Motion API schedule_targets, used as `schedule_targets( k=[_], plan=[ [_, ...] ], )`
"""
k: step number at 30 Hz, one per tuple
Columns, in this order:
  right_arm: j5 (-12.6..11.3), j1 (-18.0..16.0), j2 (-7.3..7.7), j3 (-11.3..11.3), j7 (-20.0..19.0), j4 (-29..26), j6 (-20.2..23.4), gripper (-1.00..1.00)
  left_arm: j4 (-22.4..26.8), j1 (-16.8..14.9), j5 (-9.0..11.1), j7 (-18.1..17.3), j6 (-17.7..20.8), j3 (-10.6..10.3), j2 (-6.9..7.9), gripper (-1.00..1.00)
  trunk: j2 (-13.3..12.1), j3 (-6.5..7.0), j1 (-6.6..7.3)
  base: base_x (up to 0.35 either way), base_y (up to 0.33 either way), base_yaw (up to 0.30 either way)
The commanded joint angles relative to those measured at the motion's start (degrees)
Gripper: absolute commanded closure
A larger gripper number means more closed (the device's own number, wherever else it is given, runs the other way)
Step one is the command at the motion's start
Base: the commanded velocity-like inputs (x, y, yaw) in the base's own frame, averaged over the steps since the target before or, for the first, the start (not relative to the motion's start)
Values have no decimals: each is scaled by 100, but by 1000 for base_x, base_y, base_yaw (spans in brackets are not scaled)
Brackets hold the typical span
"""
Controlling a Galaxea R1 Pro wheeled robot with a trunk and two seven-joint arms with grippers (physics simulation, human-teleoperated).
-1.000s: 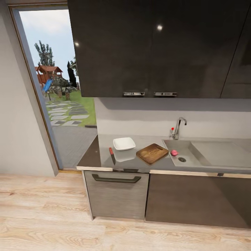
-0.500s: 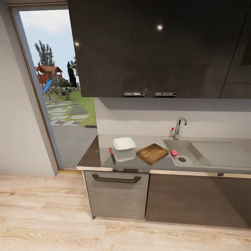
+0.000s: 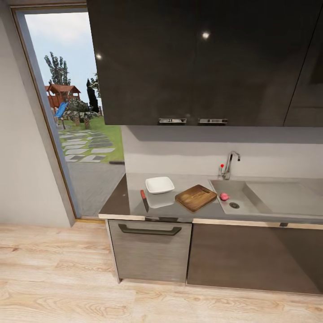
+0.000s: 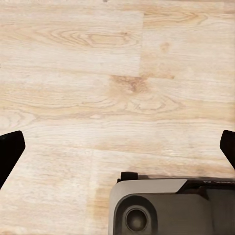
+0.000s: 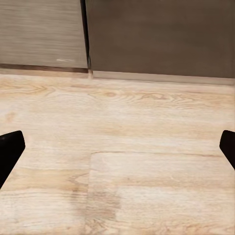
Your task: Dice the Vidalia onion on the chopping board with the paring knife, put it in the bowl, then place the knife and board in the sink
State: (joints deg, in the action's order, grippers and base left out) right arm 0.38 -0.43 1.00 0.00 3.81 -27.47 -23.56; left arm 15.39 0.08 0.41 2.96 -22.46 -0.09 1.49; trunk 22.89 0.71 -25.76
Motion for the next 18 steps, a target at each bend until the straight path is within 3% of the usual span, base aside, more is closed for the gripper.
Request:
schedule_targets(
  k=[1, 18],
  plan=[
    [5, -1, -1, 1, 14, 5, -17, -100, 0, 1, 3, 12, -15, -2, 0, -100, 3, -1, -2, 0, 0, 0],
    [6, -1, -4, 3, 14, 5, -17, -100, -8, 1, 1, 14, -13, 0, 1, -100, 3, -1, -2, 0, -11, 0]
  ],
)
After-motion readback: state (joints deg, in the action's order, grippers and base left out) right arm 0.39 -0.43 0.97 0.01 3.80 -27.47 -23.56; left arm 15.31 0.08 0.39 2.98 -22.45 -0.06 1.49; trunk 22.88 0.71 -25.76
